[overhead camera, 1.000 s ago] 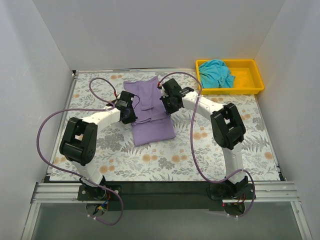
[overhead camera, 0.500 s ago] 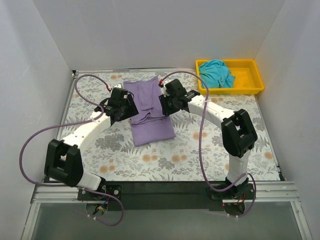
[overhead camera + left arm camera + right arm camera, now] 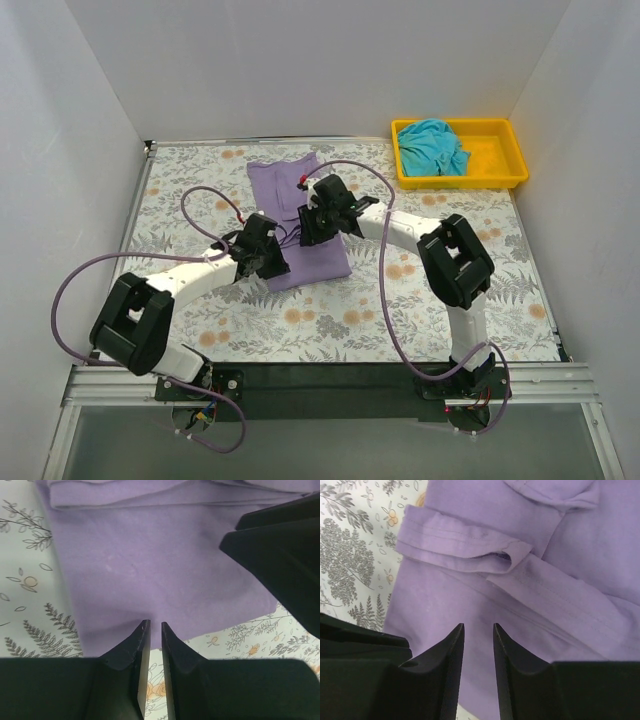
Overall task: Fold and stack the t-shirts
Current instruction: Fold the tshirt
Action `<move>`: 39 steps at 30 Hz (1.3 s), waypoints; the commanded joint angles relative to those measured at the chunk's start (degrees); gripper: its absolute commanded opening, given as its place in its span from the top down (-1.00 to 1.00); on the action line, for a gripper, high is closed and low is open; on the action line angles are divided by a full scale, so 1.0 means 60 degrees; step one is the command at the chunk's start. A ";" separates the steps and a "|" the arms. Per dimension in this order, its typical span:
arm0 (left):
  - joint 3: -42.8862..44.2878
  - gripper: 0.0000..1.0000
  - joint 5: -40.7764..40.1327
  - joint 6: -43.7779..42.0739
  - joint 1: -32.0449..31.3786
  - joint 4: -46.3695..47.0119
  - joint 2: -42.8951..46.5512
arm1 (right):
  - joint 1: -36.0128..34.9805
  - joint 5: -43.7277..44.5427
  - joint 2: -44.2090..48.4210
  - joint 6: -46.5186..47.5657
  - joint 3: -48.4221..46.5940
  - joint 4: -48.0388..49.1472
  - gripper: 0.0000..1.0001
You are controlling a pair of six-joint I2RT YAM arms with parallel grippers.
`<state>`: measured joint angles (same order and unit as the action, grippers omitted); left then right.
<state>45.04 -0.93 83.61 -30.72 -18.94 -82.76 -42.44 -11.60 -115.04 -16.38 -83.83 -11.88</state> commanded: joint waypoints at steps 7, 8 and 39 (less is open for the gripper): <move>-0.0357 0.69 0.0140 0.0083 -0.0403 0.0871 -0.0679 | 0.0114 -0.0119 -0.0982 -0.0185 -0.0691 0.0618 0.39; -0.0430 0.70 0.0140 0.0068 -0.0417 0.0871 -0.0621 | 0.0158 -0.0089 -0.1098 -0.0170 -0.0778 0.0618 0.39; 0.2978 0.46 -0.0533 -0.1542 0.1135 -0.0330 -0.2682 | 0.1916 -0.1172 0.2664 -0.0258 0.2221 0.1159 0.29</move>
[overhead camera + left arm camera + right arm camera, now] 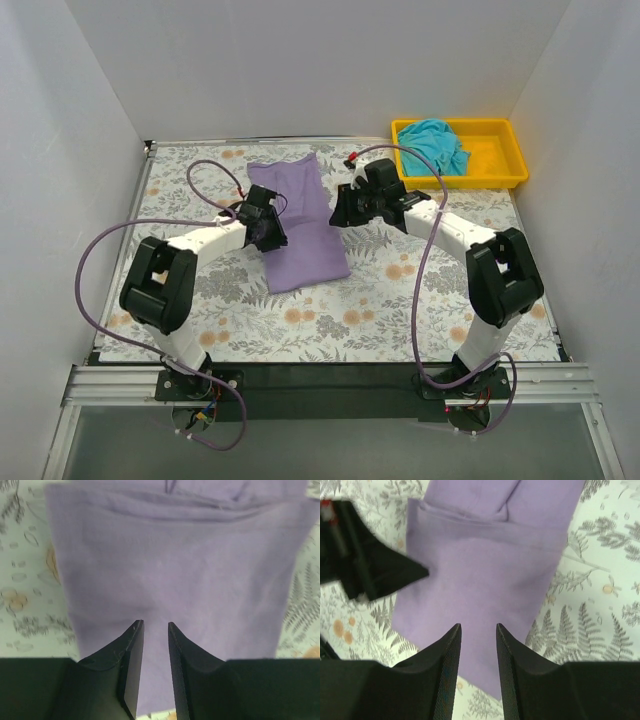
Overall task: Fold and stack the t-shirts
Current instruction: Fold the tshirt
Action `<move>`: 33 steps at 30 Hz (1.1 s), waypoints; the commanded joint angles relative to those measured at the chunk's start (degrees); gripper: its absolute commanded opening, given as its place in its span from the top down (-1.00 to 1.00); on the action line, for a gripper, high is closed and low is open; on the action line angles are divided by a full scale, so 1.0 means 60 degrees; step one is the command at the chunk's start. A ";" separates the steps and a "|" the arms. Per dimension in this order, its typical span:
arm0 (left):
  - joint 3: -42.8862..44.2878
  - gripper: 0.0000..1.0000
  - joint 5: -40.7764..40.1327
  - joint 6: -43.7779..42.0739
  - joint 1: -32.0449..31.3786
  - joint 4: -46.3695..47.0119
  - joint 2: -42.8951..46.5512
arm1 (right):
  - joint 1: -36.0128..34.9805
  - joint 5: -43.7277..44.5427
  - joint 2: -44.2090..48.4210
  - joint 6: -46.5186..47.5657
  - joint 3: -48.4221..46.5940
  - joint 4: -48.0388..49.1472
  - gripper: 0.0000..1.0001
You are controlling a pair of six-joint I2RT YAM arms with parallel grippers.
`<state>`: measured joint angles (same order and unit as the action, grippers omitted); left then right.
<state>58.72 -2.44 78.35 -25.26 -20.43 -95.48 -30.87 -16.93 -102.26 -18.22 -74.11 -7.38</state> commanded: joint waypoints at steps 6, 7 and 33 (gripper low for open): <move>0.2515 0.47 -0.0473 -0.1513 0.1101 -0.0169 -0.2409 | -0.0011 -0.0767 0.1076 -0.0069 0.1291 0.0511 0.29; 0.2939 0.47 -0.0473 -0.1573 0.1205 -0.0301 -0.2644 | -0.0011 -0.0840 0.1076 -0.0084 0.1349 0.0541 0.29; -0.1979 0.81 0.0920 0.0389 0.0327 0.0388 0.0709 | -0.1637 -0.4282 -0.2951 -0.2647 0.0237 0.3647 0.57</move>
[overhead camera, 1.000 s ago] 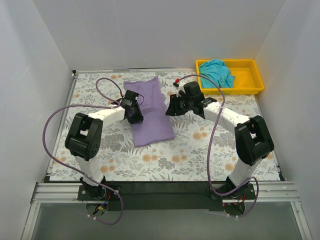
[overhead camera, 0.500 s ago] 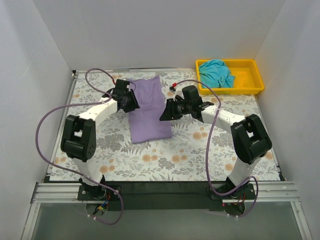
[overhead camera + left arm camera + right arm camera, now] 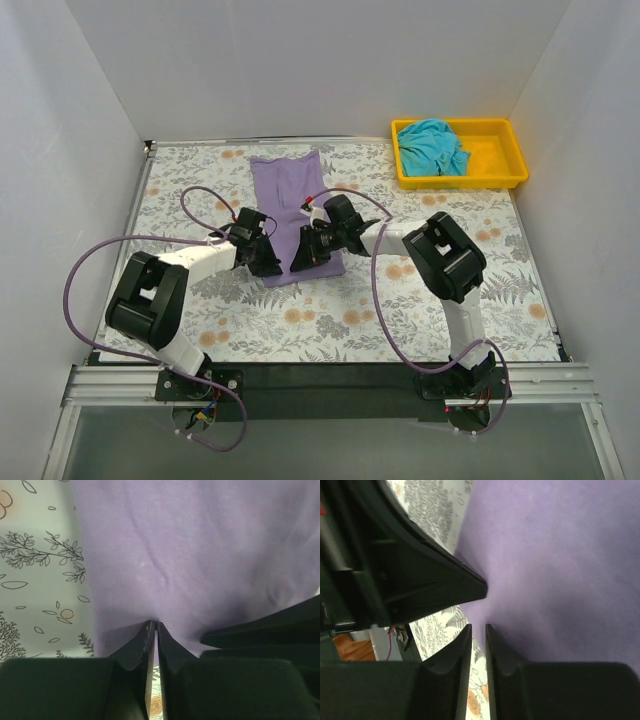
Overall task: Fold and stack the t-shirts
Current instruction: Fold the tshirt
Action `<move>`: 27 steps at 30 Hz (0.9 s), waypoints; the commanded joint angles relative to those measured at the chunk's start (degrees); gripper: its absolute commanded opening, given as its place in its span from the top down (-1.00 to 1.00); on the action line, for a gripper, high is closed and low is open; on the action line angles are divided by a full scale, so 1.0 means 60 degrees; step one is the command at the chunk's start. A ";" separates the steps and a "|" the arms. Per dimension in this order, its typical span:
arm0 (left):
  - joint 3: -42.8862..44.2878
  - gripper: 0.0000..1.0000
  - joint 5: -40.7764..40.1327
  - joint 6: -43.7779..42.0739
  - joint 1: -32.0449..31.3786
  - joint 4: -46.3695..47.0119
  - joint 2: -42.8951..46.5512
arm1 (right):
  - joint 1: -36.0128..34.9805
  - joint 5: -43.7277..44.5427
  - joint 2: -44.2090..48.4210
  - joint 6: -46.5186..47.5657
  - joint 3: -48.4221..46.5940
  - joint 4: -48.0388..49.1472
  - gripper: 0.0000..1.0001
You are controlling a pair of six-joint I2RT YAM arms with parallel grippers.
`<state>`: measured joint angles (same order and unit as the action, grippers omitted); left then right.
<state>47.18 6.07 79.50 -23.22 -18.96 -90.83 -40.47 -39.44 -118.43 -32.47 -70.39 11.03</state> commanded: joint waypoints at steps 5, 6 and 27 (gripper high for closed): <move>-0.0552 0.92 -0.0586 0.0723 -0.0026 -0.0238 -0.0068 | 0.0254 -0.0326 -0.0520 0.0005 0.0465 0.0594 0.82; -0.0771 0.95 -0.0644 0.0753 -0.0011 -0.0267 0.0005 | 0.0371 -0.0268 -0.0506 0.0151 0.0917 0.0594 0.84; -0.0247 0.85 -0.0527 0.0680 -0.0026 -0.1146 0.0810 | 0.3127 0.0361 0.2188 0.2115 0.3148 -0.1030 0.77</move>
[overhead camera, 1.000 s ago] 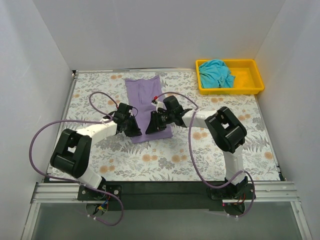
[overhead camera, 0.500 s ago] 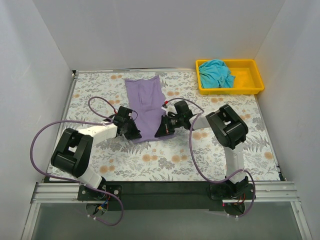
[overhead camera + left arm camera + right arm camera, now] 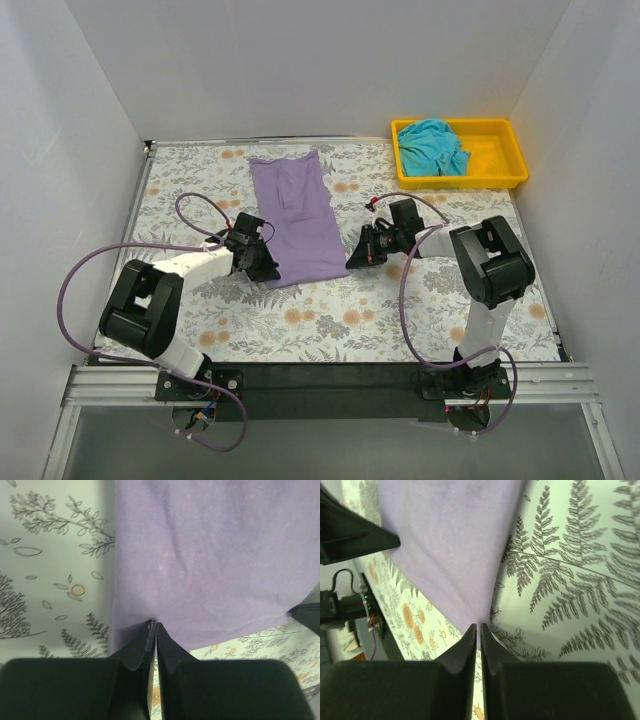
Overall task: Fold and stack the t-shirts
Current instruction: Fold the tshirt
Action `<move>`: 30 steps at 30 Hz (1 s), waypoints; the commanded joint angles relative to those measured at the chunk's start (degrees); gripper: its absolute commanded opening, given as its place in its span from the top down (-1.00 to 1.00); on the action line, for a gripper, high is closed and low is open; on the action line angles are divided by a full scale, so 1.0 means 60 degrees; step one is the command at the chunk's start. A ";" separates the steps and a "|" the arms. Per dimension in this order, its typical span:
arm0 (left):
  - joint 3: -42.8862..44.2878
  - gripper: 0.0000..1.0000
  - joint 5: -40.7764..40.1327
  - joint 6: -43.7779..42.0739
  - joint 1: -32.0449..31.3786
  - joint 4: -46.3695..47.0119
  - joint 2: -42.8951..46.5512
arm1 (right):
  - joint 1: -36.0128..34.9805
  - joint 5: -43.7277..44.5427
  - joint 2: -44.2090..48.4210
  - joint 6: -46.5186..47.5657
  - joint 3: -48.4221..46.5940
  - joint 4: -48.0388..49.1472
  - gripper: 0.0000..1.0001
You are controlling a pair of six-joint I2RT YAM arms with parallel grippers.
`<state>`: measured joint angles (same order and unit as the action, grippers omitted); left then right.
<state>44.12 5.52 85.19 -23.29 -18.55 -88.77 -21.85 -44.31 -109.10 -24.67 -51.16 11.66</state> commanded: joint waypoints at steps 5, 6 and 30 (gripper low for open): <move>0.0790 0.44 -0.1107 -0.0048 -0.0015 -0.1947 0.1259 | -0.0211 0.2620 0.1776 0.1107 -0.0526 -0.2379 0.56; 0.0937 0.32 -0.1313 -0.0033 -0.0001 -0.2108 0.1405 | -0.0284 0.2901 0.1878 0.1210 -0.0802 -0.2977 0.50; 0.1172 -0.23 -0.2619 0.0040 -0.0733 -0.2827 0.0089 | -0.2892 0.6916 0.0708 0.0566 -0.3441 -0.6206 -0.04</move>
<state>48.93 -7.07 85.47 -26.63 -35.18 -87.72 -38.20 -5.48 -104.18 -19.92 -68.95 -23.73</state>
